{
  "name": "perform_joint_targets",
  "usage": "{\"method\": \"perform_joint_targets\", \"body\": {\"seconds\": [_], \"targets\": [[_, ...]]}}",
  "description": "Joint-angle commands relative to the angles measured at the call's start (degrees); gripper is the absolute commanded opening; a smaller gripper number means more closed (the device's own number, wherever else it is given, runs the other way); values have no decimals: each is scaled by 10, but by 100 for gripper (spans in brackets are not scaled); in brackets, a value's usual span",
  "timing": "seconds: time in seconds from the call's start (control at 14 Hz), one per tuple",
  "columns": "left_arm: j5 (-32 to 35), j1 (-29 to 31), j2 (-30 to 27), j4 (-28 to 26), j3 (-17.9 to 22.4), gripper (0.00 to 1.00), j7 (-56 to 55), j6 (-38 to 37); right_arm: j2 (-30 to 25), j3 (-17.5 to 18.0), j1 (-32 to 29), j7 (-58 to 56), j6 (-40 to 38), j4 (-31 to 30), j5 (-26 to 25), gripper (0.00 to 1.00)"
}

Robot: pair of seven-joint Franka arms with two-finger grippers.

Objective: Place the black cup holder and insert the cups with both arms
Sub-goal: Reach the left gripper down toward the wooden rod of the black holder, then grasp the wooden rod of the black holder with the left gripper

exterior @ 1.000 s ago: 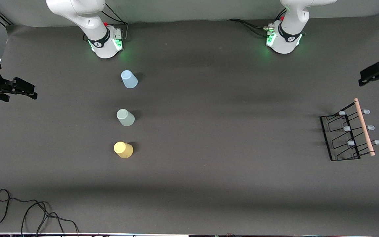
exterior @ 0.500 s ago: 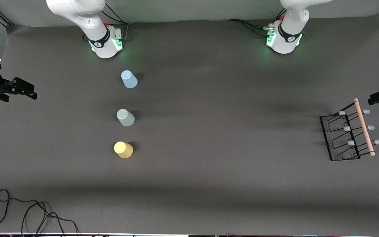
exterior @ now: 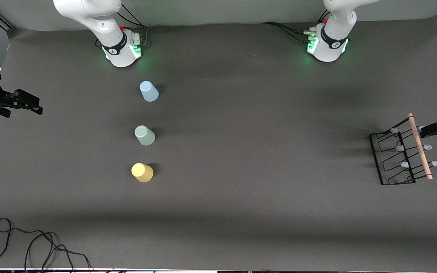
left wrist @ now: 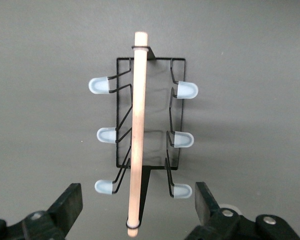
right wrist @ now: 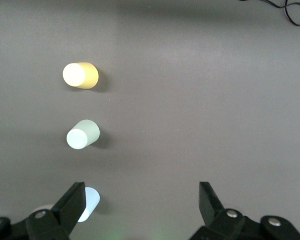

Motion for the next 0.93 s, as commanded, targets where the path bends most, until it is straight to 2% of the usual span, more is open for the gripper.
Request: {"method": "perform_joint_targets", "body": {"seconds": [0.0, 0.14, 0.29, 0.43, 0.57, 0.86], "targets": [[16, 1, 35, 0, -2, 100, 2, 25, 6, -4, 8, 15, -8, 13, -8, 100], [16, 3, 50, 0, -2, 99, 2, 49, 6, -4, 8, 15, -8, 12, -8, 100], [16, 6, 66, -1, -2, 91, 3, 62, 6, -4, 9, 15, -8, 12, -8, 100], [16, 6, 72, -1, -2, 90, 4, 64, 6, -4, 8, 15, -8, 12, -8, 100], [16, 6, 73, -1, -3, 83, 5, 61, 5, -4, 8, 15, -8, 12, -8, 100], [16, 6, 90, 8, -3, 81, 6, 89, 4, -4, 8, 15, -8, 11, -8, 100]]}}
